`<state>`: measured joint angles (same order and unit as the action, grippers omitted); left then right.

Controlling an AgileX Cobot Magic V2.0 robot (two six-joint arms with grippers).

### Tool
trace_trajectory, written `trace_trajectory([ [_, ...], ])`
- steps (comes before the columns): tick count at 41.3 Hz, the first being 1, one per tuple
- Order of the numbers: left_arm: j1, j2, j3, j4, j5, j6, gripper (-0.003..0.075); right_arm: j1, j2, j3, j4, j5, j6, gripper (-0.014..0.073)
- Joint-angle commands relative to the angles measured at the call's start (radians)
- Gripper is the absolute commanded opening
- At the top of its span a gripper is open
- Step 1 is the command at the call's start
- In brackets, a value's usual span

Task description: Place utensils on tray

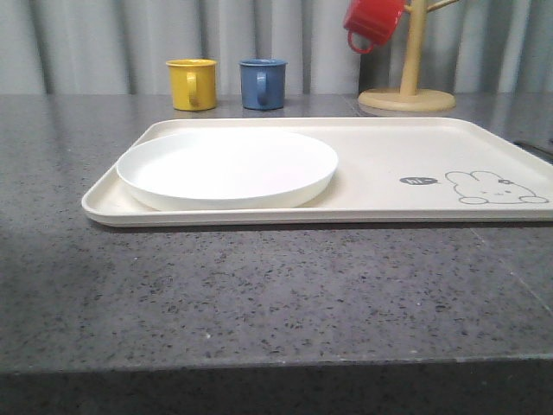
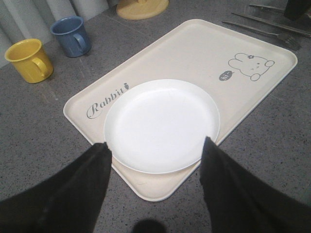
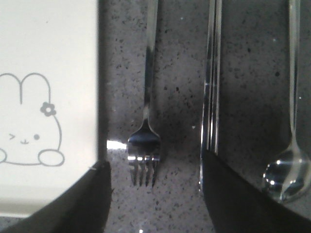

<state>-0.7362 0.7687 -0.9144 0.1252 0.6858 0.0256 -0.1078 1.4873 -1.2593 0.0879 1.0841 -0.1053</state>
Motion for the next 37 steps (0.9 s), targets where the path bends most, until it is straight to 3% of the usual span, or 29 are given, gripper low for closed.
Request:
trace_trajectory([
  [1, -0.008, 0.000, -0.028, -0.002, -0.076, -0.009, 0.0408, -0.007, 0.024, -0.070, 0.011, 0.001, -0.015, 0.0430],
  [9, -0.008, 0.000, -0.028, -0.002, -0.076, -0.009, 0.0408, 0.015, 0.103, -0.128, -0.012, 0.014, -0.015, 0.0344],
  [29, -0.008, 0.000, -0.028, -0.002, -0.080, -0.009, 0.0408, 0.046, 0.235, -0.189, -0.026, 0.018, -0.009, 0.0337],
  [37, -0.008, 0.000, -0.028, -0.002, -0.082, -0.009, 0.0408, 0.046, 0.255, -0.189, -0.026, 0.018, 0.008, 0.0173],
])
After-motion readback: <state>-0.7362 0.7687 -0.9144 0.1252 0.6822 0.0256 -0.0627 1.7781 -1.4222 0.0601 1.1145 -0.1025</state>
